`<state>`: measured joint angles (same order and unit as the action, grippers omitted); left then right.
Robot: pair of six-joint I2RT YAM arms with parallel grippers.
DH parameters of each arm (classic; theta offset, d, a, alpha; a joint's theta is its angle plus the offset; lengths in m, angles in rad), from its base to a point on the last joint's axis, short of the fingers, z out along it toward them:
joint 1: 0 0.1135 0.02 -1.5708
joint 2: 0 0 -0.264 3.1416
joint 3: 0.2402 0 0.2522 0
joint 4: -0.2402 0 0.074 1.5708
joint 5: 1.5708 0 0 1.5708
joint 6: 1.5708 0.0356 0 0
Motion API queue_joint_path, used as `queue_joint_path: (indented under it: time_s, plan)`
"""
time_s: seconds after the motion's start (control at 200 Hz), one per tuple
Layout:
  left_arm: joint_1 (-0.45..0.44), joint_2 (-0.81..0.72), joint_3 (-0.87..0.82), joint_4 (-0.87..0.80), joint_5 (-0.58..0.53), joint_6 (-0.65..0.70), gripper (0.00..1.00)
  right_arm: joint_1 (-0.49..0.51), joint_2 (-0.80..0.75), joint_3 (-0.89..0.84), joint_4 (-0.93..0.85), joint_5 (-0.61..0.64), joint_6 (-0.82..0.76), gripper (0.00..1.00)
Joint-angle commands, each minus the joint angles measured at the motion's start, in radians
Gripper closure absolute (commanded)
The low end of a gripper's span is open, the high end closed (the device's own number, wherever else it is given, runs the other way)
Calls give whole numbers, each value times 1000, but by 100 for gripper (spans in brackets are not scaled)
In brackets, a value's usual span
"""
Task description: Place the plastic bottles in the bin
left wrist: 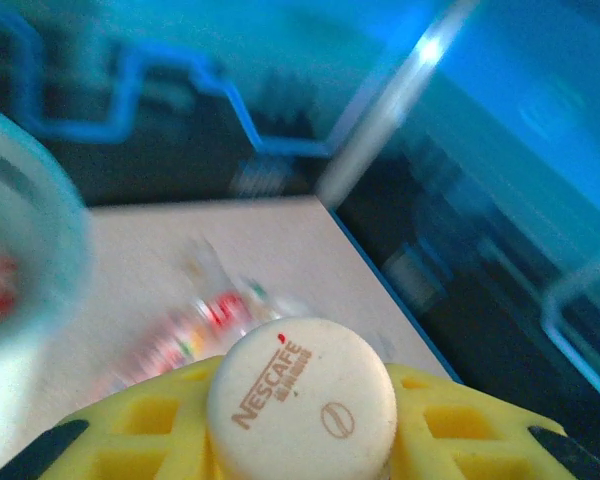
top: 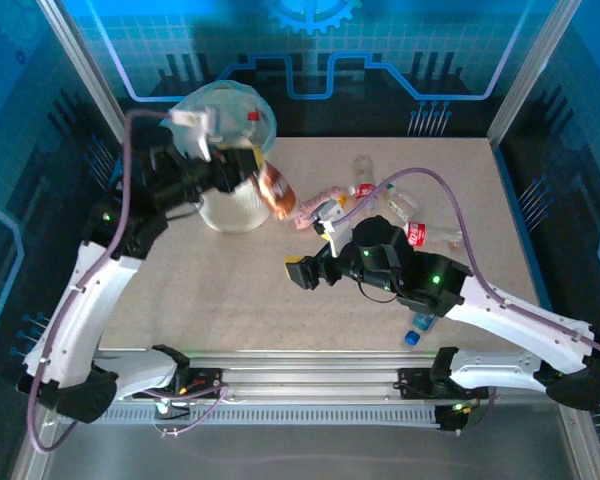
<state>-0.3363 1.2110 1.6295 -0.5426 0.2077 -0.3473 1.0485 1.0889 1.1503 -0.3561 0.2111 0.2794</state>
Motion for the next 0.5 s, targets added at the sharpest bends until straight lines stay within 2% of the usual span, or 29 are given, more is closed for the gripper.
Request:
queue_joint_path:
  time_s: [0.0, 0.095, 0.185, 0.36, 0.495]
  plan:
    - [139, 113, 150, -2, -73, 33, 79, 16, 23, 48, -20, 63, -16, 8]
    - [235, 228, 271, -2, -77, 29, 79, 21, 51, 83, -53, 69, -17, 8]
    - [286, 314, 317, 72, -105, 70, 79, 26, 70, 106, -74, 68, -19, 8]
    - [306, 420, 279, 265, -197, 262, 79, 41, 103, 140, -83, 53, -6, 9]
    - [307, 476, 264, 340, -251, 370, 78, 51, 161, 193, -82, 33, -5, 10]
